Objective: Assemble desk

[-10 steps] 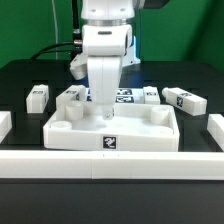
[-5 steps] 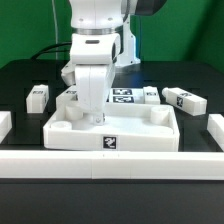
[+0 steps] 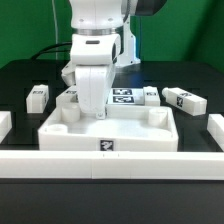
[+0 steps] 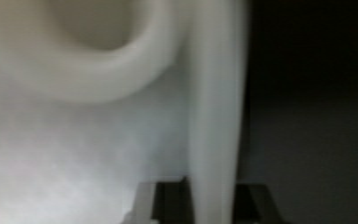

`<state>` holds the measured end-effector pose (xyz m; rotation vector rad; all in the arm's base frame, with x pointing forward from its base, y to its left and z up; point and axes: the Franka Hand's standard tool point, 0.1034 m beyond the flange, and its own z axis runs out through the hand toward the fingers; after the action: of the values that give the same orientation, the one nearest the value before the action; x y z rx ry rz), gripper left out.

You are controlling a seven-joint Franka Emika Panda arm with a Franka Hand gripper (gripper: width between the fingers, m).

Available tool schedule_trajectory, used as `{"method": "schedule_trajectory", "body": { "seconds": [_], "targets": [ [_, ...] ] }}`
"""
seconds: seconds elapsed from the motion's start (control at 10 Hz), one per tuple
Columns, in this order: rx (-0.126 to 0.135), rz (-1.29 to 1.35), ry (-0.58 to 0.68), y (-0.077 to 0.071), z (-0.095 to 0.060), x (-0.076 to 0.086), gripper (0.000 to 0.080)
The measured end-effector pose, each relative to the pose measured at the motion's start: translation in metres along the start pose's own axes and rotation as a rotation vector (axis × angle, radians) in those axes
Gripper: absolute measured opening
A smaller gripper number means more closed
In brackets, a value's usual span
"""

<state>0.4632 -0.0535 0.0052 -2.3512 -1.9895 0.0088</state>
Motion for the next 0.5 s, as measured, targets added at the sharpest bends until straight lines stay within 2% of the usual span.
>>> {"method": "schedule_trajectory", "body": {
  "seconds": [0.5],
  "targets": [
    [0.000, 0.000, 0.000, 0.0000, 0.0000, -0.0001, 0.0061]
  ]
}}
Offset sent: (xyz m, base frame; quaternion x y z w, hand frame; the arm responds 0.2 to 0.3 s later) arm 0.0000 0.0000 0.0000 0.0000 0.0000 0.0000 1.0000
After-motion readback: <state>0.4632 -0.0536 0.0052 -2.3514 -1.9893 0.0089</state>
